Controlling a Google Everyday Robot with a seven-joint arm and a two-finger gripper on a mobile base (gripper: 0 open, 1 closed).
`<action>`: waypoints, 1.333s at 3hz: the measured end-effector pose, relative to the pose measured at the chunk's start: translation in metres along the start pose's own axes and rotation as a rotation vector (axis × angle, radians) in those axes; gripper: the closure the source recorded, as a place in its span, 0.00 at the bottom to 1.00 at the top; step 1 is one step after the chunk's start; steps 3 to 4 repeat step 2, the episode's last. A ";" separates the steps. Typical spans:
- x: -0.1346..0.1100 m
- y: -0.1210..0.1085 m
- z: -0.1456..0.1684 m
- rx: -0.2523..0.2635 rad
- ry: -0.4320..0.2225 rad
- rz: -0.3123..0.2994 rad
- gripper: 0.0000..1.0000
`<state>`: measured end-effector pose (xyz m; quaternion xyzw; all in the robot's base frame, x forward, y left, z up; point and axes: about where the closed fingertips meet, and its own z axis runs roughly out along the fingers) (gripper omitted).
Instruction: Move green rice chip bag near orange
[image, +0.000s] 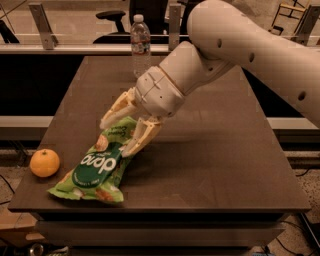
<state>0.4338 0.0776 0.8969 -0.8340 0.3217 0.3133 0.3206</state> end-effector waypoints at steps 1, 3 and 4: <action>-0.001 0.000 0.001 -0.002 0.000 -0.002 0.00; -0.001 0.000 0.001 -0.002 0.000 -0.002 0.00; -0.001 0.000 0.001 -0.002 0.000 -0.002 0.00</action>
Offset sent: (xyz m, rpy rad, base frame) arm -0.0008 0.0014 0.0001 0.0000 -0.0007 0.0024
